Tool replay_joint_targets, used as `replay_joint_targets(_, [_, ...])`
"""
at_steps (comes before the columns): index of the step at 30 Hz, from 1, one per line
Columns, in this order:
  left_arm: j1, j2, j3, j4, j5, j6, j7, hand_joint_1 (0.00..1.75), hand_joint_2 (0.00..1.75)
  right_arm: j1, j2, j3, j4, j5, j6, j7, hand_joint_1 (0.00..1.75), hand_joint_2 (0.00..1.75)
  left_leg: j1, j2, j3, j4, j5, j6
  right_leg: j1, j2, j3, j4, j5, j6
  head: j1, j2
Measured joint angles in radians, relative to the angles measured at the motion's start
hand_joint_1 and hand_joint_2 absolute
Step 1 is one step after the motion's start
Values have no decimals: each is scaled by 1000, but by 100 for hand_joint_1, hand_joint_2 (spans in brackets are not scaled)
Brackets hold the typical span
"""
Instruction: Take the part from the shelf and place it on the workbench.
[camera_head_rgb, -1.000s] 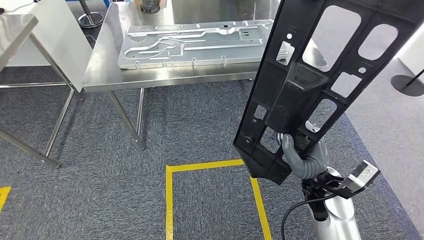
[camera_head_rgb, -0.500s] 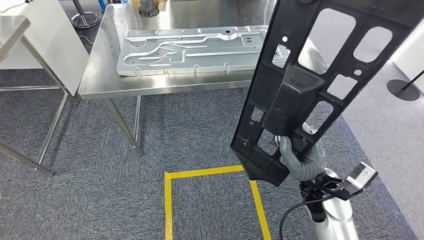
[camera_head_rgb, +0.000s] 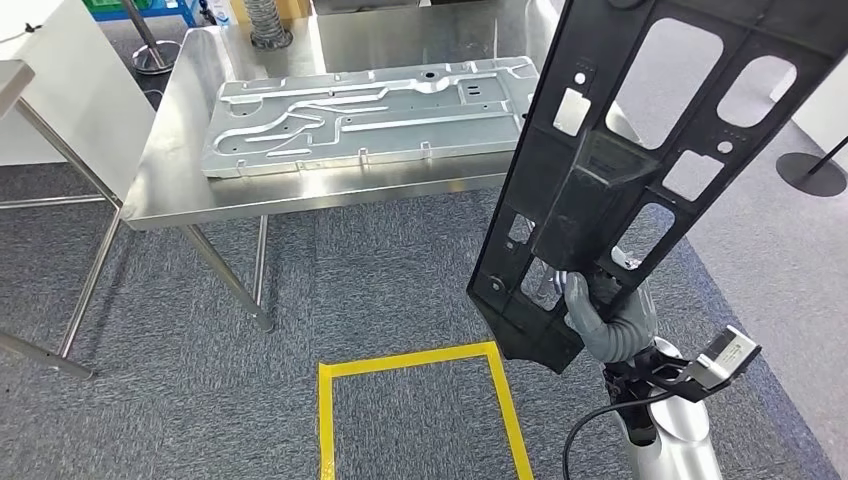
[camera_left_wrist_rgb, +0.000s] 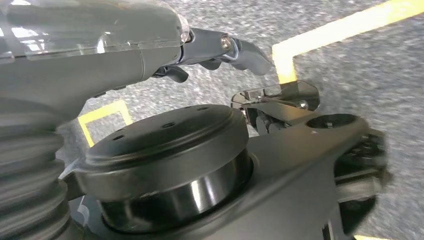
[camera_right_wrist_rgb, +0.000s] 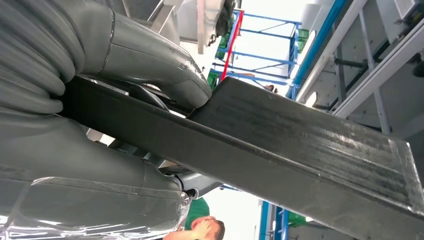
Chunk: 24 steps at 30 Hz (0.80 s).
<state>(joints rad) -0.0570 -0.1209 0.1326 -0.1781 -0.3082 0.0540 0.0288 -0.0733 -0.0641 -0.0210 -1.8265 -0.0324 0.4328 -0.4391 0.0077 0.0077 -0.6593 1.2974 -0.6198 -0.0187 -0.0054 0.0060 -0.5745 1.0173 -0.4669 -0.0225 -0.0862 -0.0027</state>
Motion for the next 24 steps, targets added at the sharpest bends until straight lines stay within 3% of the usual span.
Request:
replay_joint_targets(1, [-1,0,0,0,0,-2,0,0,175,1,0,0,0,0,0,0,175,175,-3,0,-14,1,13,6,4,1,10,0,-7,-2,0,0])
replay_joint_targets(2, [-1,0,0,0,-1,-2,1,0,175,2,0,0,0,0,0,0,175,175,-7,-1,-10,-36,49,13,6,3,21,0,-15,-3,0,0])
replay_joint_targets(4, [1,0,0,0,-2,-2,3,0,175,2,0,0,-1,0,0,0,175,175,-22,-1,27,-165,144,34,9,6,42,-1,-29,-2,0,0])
replay_joint_targets(5, [2,1,0,0,-3,-2,4,0,175,2,0,0,-1,0,0,0,175,175,-30,-1,43,-221,163,43,9,8,47,-1,-35,1,0,0])
replay_joint_targets(7, [3,2,0,0,-4,-3,4,0,175,5,0,0,-1,0,0,0,175,175,-39,-3,58,-272,169,57,10,9,51,1,-40,10,0,0])
replay_joint_targets(9, [2,1,0,0,-4,-4,3,0,175,7,0,-2,-2,0,0,0,175,175,-35,-4,76,-293,176,63,10,9,53,10,-41,19,0,0])
replay_joint_targets(11, [2,0,0,0,-5,-4,3,0,175,5,2,-5,-3,0,0,0,175,175,-30,-4,98,-309,179,67,8,7,39,53,-62,29,0,0])
replay_joint_targets(14, [1,-1,0,0,-6,-6,3,0,175,6,3,-8,-3,-1,0,-1,175,175,-27,-4,116,-314,169,67,-3,5,-64,215,-132,47,0,0])
replay_joint_targets(15, [2,-1,0,0,-6,-6,3,0,175,7,3,-9,-2,-2,0,-1,175,175,-26,-4,121,-314,163,65,-8,5,-98,254,-139,52,0,0])
replay_joint_targets(16, [3,-1,0,0,-7,-6,3,0,175,7,3,-9,-2,-3,0,-1,175,175,-25,-4,129,-313,156,62,-14,4,-116,258,-125,58,0,0])
replay_joint_targets(17, [3,-1,0,0,-7,-6,3,0,175,8,3,-9,-2,-4,0,-2,175,175,-22,-5,139,-312,147,58,-21,3,-115,226,-91,65,0,0])
replay_joint_targets(19, [5,0,0,0,-10,-6,4,0,175,10,3,-10,-1,-8,0,-5,175,175,-16,-6,163,-309,127,46,-32,-1,-82,105,-2,77,0,0])
replay_joint_targets(21, [4,0,0,0,-12,-5,4,0,175,18,3,-12,-1,-12,0,-8,175,175,-14,-7,175,-304,108,30,-30,-7,-60,30,28,69,0,0])
replay_joint_targets(24, [4,0,0,0,-14,-3,4,0,175,33,3,-16,-5,-16,-2,-14,175,175,-11,-6,184,-293,93,10,-21,-6,-51,23,24,35,0,0])
